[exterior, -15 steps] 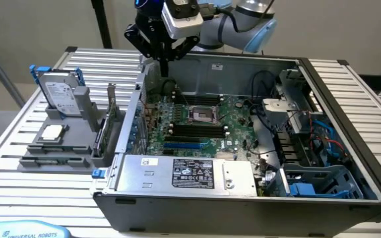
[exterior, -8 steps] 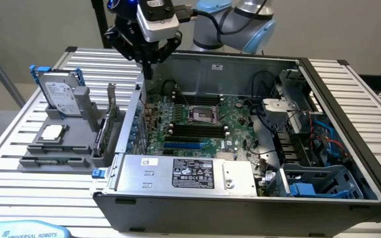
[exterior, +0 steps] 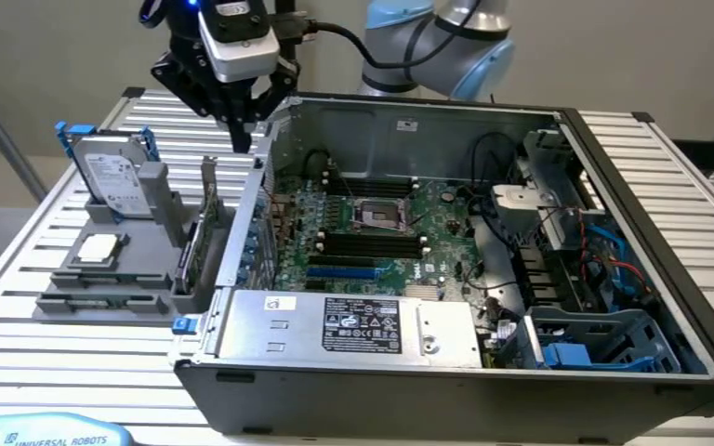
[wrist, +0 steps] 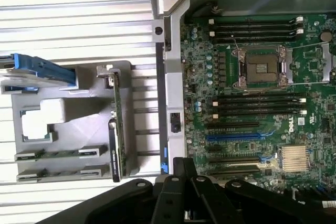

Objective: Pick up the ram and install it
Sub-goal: 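Reach for the ram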

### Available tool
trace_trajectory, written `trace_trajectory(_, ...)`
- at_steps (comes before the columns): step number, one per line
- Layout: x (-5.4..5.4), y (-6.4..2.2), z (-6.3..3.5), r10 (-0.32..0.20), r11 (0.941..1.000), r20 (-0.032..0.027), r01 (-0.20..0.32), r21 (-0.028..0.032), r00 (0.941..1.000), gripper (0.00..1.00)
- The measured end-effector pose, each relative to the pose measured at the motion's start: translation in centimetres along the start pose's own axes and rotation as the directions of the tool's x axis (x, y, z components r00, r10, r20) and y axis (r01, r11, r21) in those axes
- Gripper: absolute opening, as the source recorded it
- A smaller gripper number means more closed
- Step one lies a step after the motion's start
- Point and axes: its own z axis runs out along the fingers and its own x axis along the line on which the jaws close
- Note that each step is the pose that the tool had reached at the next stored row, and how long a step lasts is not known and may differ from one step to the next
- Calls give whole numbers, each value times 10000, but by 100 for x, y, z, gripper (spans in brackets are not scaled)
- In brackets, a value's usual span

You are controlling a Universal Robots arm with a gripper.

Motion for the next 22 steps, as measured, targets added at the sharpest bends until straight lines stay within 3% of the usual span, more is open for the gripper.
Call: trace_trajectory(22, 993, -177, 62, -2, 10000, 8, 1, 92, 10000, 11)
